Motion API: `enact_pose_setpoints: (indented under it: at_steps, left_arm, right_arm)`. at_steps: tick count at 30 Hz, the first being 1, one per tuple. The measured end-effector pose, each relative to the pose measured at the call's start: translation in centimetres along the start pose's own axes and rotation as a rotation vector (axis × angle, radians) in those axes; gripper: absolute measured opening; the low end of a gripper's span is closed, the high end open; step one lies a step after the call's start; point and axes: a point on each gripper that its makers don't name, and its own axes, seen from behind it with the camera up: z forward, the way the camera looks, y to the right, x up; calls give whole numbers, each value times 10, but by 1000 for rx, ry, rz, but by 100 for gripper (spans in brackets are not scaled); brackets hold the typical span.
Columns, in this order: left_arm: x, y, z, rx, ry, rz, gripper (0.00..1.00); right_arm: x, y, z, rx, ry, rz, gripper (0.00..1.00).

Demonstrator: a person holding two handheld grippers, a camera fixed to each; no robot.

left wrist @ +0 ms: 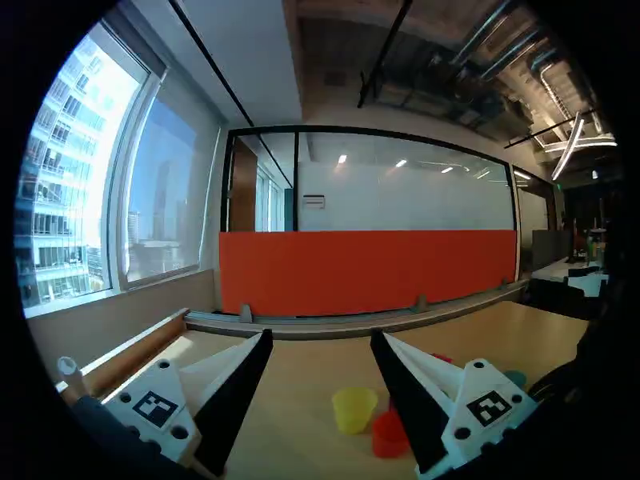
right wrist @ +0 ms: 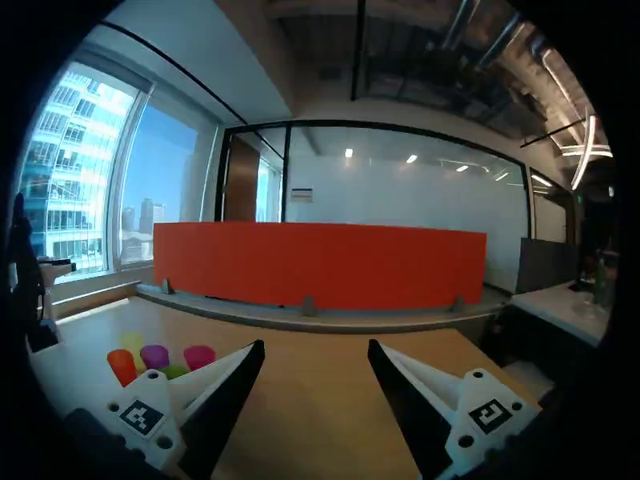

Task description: Pour water

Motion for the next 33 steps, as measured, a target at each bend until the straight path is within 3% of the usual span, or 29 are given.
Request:
enact_pose_setpoints:
  at_steps: [9,17,33]
  left_arm:
    - [51,-2,6,-35,22,22,91]
    - [54,16,7,-126,1,11,90]
    - [47,61,-6,-392,-72,-3,91]
  right_arm:
    - [43,-10,3,36,0,-2,100]
    - [54,-17,0,98,6,24,100]
    - [79,-77,-17,392,15,59,100]
